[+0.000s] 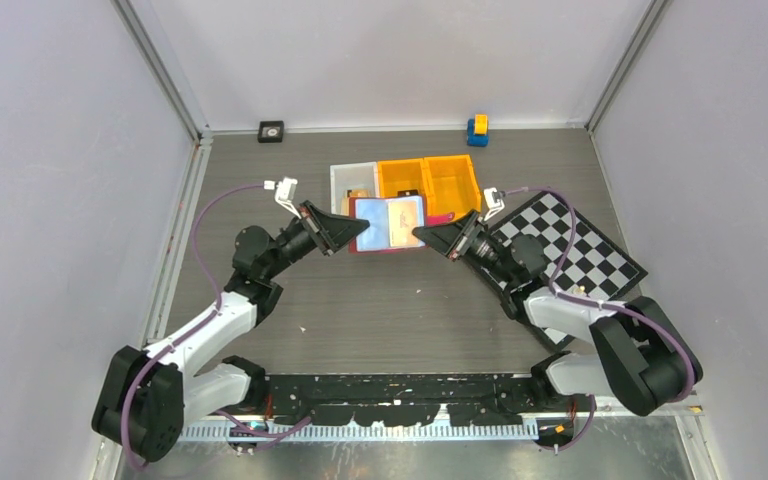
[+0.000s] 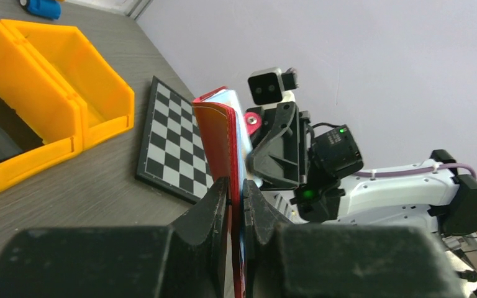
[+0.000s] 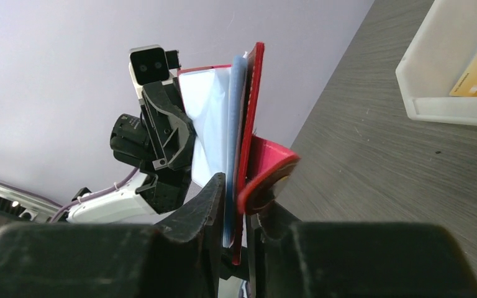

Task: Take the credit cards out of the card holder
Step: Remove the credit card from the card holder.

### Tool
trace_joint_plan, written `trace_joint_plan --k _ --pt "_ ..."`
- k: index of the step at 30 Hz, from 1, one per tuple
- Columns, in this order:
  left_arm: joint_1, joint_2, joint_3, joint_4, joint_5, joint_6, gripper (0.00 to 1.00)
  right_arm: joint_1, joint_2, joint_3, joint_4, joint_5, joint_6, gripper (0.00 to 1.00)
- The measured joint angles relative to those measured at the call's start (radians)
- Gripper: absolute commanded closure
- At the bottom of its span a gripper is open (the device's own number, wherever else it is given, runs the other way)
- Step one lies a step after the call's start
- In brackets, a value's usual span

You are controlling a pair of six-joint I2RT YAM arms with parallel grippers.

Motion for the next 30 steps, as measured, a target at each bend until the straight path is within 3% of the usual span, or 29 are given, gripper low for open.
trace_joint_plan --k 4,6,10,11,16,20,26,28,30 --pt "0.000 -0.008 0.002 -0.050 0.002 0.045 0.96 0.001 -0.056 -0.001 -0.085 0.011 -0.059 0.99" --pt "0.000 -0.014 0.002 -0.080 -0.002 0.067 0.84 0.010 -0.090 -0.001 -0.145 0.021 -0.098 0.99" --pt "0.000 -0.018 0.002 -0.127 -0.015 0.108 0.45 0.049 -0.155 0.000 -0.272 0.058 -0.190 0.99" --pt "0.000 -0.017 0.002 -0.135 -0.024 0.115 0.41 0.060 -0.168 0.002 -0.301 0.063 -0.211 0.99" --pt "0.000 0.048 0.016 -0.137 -0.026 0.127 0.34 0.116 -0.203 0.003 -0.399 0.097 -0.298 1.00" --pt "0.000 0.162 0.043 -0.114 0.004 0.120 0.46 0.140 -0.198 0.004 -0.424 0.115 -0.332 1.00" --pt "-0.001 0.317 0.068 0.018 0.072 0.055 0.84 0.151 -0.159 0.018 -0.427 0.132 -0.352 0.92" --pt "0.002 0.347 0.070 0.065 0.100 0.031 0.95 0.151 -0.157 0.019 -0.446 0.143 -0.356 0.76" --pt "0.007 0.369 0.074 0.093 0.114 0.014 1.00 0.150 -0.163 0.021 -0.468 0.161 -0.360 0.54"
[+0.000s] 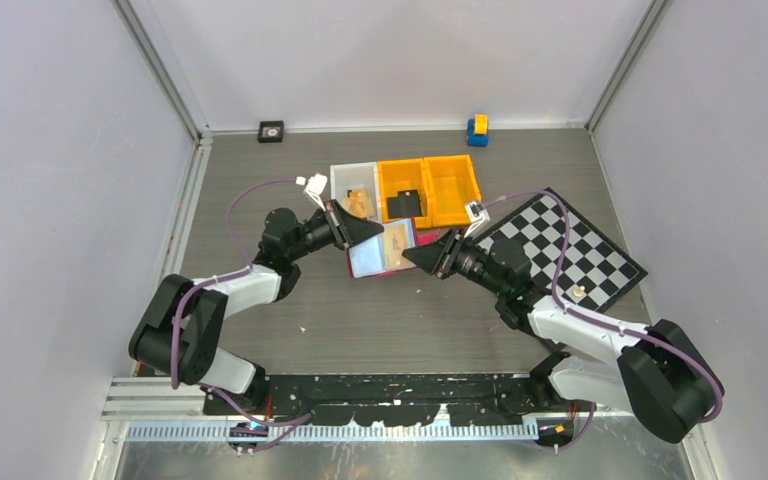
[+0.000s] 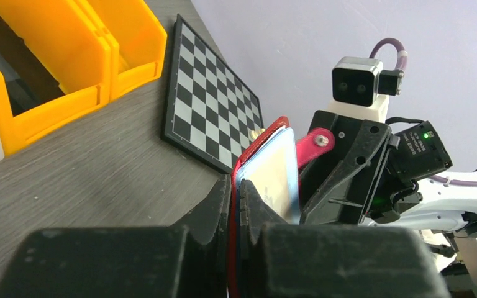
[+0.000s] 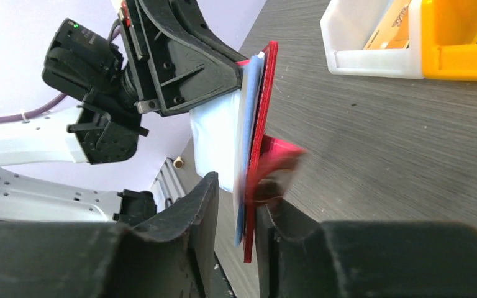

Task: Take the credit cards out of the card holder
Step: Remove the credit card from the card holder.

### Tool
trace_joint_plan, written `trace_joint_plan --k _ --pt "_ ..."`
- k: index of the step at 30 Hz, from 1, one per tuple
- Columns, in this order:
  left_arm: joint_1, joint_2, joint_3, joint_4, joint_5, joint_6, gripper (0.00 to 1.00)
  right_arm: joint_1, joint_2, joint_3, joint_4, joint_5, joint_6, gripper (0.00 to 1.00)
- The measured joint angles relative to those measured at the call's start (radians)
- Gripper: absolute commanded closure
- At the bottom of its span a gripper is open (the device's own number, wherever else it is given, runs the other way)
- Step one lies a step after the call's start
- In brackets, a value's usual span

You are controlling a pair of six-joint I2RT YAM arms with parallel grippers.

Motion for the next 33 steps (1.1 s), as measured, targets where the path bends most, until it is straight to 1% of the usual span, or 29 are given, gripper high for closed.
trace_joint_plan --k 1,2,4,9,11,12,14,18,21,22,26,31,33 --pt "0.005 0.011 0.003 0.015 0.010 -0.012 1.00 0.001 -0.006 0.005 -0.018 0.010 -0.005 0.50" --pt "0.007 0.017 0.004 0.023 0.014 -0.020 1.00 0.002 -0.012 0.006 -0.029 0.018 -0.002 0.48" --pt "0.012 0.023 0.005 0.040 0.025 -0.029 1.00 0.003 -0.039 0.010 -0.063 0.042 -0.013 0.49" --pt "0.020 0.023 0.006 0.075 0.044 -0.050 1.00 0.006 -0.109 0.010 -0.113 0.087 -0.027 0.72" --pt "0.020 0.023 0.007 0.085 0.048 -0.053 1.00 0.006 -0.117 0.010 -0.124 0.097 -0.028 0.84" --pt "0.020 0.023 0.008 0.088 0.051 -0.054 1.00 0.006 -0.117 0.010 -0.130 0.100 -0.028 0.89" --pt "0.021 0.023 0.008 0.090 0.055 -0.055 1.00 0.006 -0.117 0.010 -0.137 0.104 -0.030 0.91" --pt "0.022 0.023 0.008 0.091 0.061 -0.058 1.00 0.006 -0.117 0.010 -0.139 0.101 -0.030 0.91" --pt "0.023 0.023 0.008 0.091 0.062 -0.064 1.00 0.006 -0.116 0.010 -0.135 0.092 -0.029 0.99" --pt "0.023 0.023 0.008 0.091 0.062 -0.067 0.99 0.006 -0.116 0.010 -0.129 0.087 -0.029 1.00" --pt "0.026 0.037 0.008 0.102 0.063 -0.074 0.83 0.005 -0.095 0.010 -0.077 0.049 -0.018 0.99" --pt "0.029 0.080 0.008 0.126 0.066 -0.084 0.63 0.005 -0.022 0.010 0.012 -0.007 0.010 1.00" --pt "0.029 0.084 0.008 0.122 0.066 -0.085 0.57 0.005 -0.007 0.010 0.019 -0.010 0.017 1.00"
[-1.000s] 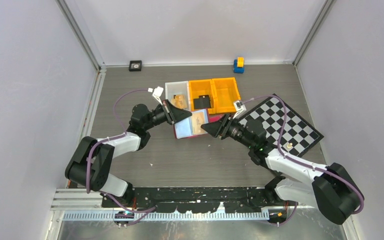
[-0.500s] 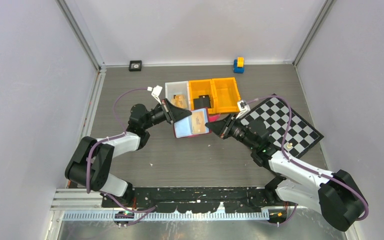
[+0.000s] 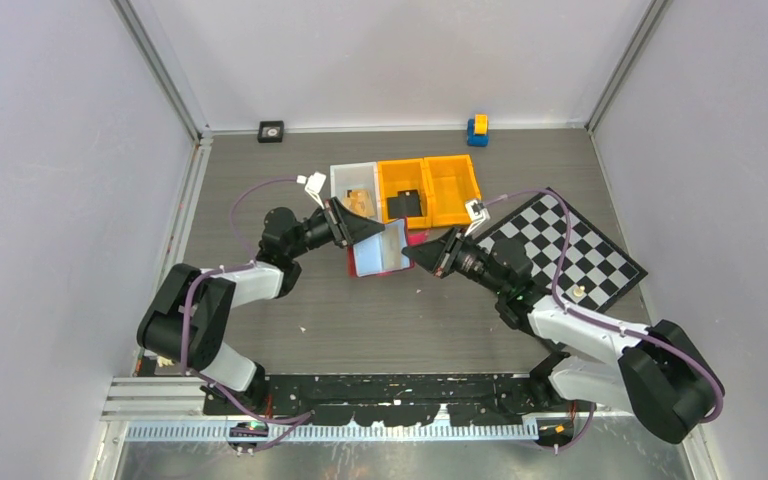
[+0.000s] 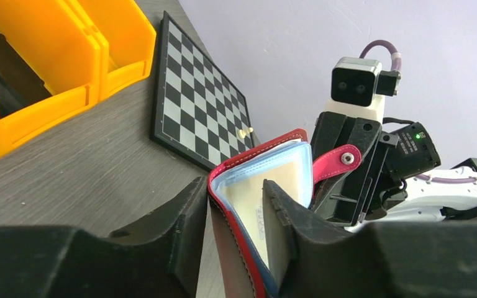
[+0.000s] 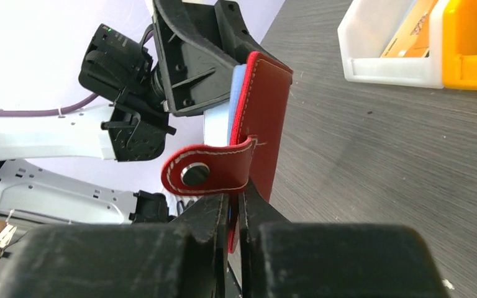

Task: Take the credit cards out of the card holder
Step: Remove the credit card from the card holder.

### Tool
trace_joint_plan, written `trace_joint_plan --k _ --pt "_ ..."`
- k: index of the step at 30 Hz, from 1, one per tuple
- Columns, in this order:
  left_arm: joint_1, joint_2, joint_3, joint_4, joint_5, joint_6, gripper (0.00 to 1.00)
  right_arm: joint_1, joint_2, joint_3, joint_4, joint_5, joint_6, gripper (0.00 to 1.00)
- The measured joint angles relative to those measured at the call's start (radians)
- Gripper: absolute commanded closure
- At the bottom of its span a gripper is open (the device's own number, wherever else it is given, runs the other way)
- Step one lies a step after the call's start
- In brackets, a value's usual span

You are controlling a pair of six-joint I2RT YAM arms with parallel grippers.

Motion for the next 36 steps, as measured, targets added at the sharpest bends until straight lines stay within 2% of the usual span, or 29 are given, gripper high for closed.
trace_joint_plan --k 6,12,18,19,21,22,26,32,36 --pt "0.000 -0.002 0.020 -0.039 -0.007 0.026 0.57 0.000 -0.051 -0.002 -0.057 0.085 -0.013 1.00" --pt "0.000 -0.003 0.037 -0.087 -0.013 0.052 0.70 0.001 -0.162 -0.025 -0.107 0.177 -0.032 1.00" --pt "-0.002 0.004 0.064 -0.103 -0.004 0.063 0.72 0.001 -0.195 -0.029 -0.163 0.227 -0.050 0.99" --pt "-0.002 0.012 0.070 -0.103 -0.004 0.063 0.78 0.001 -0.196 -0.029 -0.171 0.233 -0.051 0.99" --pt "-0.002 0.026 0.075 -0.104 -0.002 0.063 0.95 0.001 -0.198 -0.029 -0.187 0.240 -0.056 1.00" --pt "-0.002 0.033 0.076 -0.106 0.001 0.064 1.00 0.001 -0.198 -0.029 -0.192 0.242 -0.058 1.00" --pt "-0.018 0.065 0.090 -0.108 0.003 0.063 1.00 0.001 -0.182 -0.028 -0.188 0.232 -0.060 0.99" --pt "-0.047 0.116 0.115 -0.111 -0.006 0.063 1.00 0.002 -0.021 -0.009 -0.074 0.146 -0.037 1.00" --pt "-0.048 0.127 0.115 -0.111 -0.010 0.062 1.00 0.002 0.005 0.011 -0.077 0.130 -0.037 1.00"
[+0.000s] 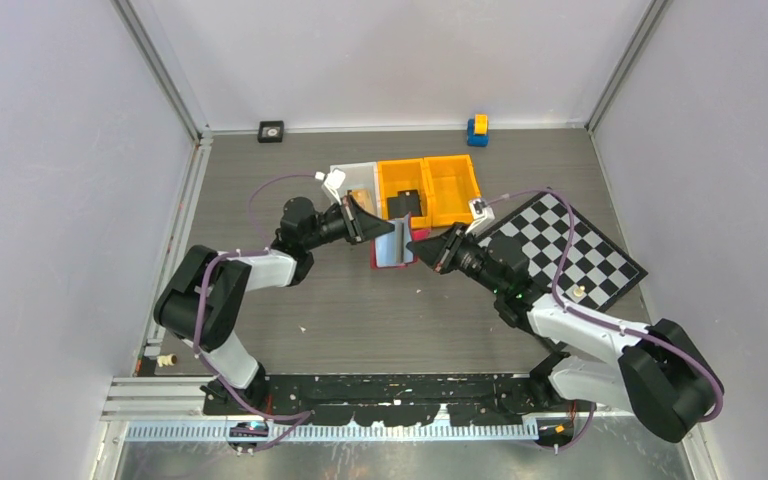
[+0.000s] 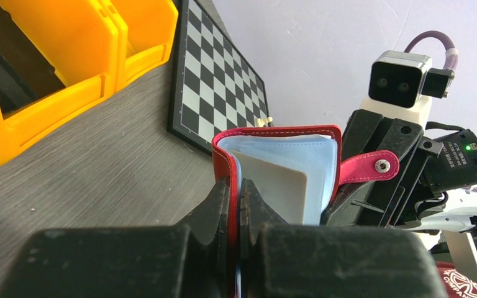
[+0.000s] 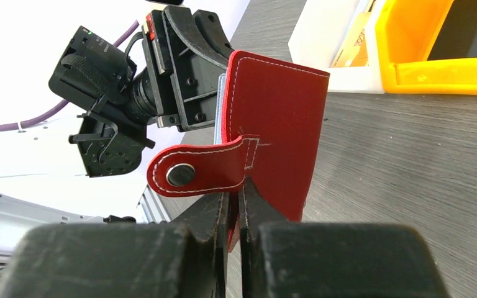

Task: Take the credit cards out of the card holder
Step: Remove the credit card from the card holder.

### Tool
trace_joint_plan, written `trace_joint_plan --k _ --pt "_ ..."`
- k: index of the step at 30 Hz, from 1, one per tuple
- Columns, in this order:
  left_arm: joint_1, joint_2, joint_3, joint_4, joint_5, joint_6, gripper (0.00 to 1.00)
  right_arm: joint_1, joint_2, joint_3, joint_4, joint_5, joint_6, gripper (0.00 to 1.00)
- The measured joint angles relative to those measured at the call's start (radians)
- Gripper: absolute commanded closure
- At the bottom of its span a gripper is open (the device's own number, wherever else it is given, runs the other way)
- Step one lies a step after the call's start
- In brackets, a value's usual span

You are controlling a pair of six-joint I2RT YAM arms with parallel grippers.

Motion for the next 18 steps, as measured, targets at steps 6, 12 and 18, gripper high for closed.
trace_joint_plan --k 6,12,18 --pt "-0.001 0.009 0.014 0.003 0.005 -0.001 0.96 0.002 -0.020 0.013 -0.040 0.012 -0.008 1.00" --pt "-0.002 0.015 0.018 0.010 0.008 -0.007 0.81 0.005 -0.119 0.017 -0.172 0.098 -0.016 0.99" --pt "-0.002 0.018 0.018 0.041 0.017 -0.031 0.67 0.006 -0.255 0.016 -0.277 0.178 -0.021 1.00"
